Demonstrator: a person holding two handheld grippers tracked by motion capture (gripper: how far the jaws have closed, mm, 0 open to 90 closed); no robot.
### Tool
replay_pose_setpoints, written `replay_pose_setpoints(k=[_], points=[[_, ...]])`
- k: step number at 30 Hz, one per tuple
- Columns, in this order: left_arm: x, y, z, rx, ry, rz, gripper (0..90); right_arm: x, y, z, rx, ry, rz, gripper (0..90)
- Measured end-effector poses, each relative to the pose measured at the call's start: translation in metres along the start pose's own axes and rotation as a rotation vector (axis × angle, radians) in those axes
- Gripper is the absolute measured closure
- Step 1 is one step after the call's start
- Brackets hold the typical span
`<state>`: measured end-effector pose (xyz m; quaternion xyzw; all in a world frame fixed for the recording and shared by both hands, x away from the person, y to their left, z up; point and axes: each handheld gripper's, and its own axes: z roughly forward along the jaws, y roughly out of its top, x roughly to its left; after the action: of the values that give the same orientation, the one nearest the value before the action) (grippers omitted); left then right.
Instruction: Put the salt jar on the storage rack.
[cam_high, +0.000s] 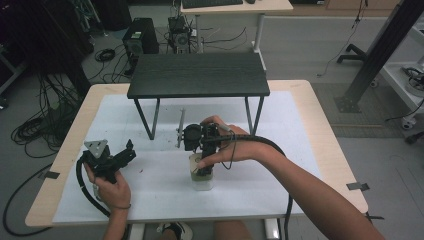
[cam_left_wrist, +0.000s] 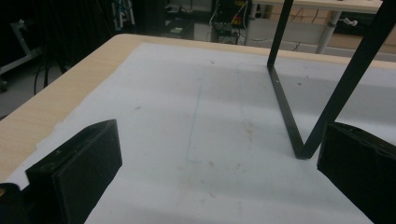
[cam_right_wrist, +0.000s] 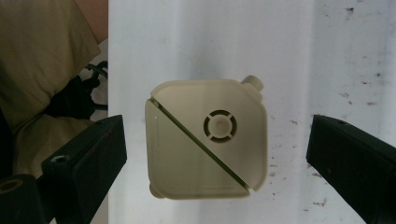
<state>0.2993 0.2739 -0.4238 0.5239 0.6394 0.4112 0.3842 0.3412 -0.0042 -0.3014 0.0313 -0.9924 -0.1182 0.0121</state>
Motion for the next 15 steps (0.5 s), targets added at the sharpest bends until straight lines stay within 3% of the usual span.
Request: replay_pose_setpoints(k=[15], points=[[0.000, 0.000, 0.000, -0.001, -0.002, 0.000, 0.2, 0.003, -0.002, 0.024, 0.010, 0.027, -0.002, 5.0]])
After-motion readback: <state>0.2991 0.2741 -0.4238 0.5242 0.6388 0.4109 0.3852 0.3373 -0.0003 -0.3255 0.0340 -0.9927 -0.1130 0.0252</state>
